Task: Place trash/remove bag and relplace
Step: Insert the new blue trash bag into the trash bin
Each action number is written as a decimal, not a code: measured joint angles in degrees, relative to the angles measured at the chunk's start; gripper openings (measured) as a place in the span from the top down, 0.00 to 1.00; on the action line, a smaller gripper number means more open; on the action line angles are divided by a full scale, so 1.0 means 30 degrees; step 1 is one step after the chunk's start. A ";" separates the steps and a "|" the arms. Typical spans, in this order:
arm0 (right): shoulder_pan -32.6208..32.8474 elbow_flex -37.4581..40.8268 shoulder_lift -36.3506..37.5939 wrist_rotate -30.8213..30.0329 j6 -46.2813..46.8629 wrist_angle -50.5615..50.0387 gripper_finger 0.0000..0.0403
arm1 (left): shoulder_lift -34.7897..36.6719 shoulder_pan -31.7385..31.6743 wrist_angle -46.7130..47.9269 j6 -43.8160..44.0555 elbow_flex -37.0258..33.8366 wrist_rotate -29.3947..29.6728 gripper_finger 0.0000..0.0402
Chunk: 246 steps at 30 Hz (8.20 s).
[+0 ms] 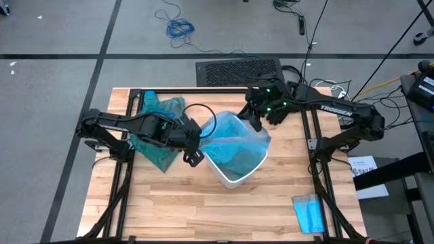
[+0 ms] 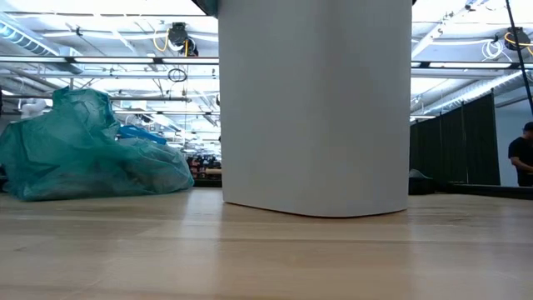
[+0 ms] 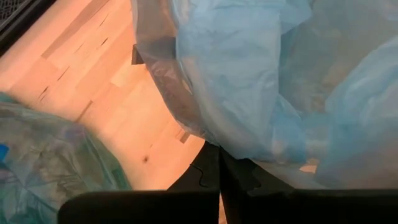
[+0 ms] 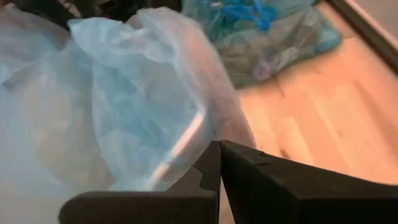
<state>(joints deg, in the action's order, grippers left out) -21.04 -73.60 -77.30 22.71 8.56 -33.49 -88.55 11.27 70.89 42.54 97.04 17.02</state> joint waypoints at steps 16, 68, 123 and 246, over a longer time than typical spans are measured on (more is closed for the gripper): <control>0.0462 0.0000 -0.0061 0.1989 -0.0165 -0.1809 1.00 | 0.0000 0.0794 0.0007 0.0205 -0.0017 -0.0736 1.00; 0.0721 0.0007 0.6488 -0.2989 0.0805 -0.3996 0.61 | 0.0816 0.5443 0.1774 0.5104 0.2271 0.1050 1.00; -0.0750 0.6244 1.1579 -0.0537 0.4648 0.3032 0.62 | 0.1032 0.6037 -0.2557 0.6645 0.1790 1.1956 0.46; 0.6127 1.8652 1.8021 -0.4608 1.8380 1.0008 0.62 | 0.2518 -0.1594 -0.0580 0.3291 -0.3158 0.4611 0.42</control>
<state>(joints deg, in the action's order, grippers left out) -2.66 -17.65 -23.24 8.89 63.70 -3.46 -81.00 6.49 69.15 52.42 87.57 30.85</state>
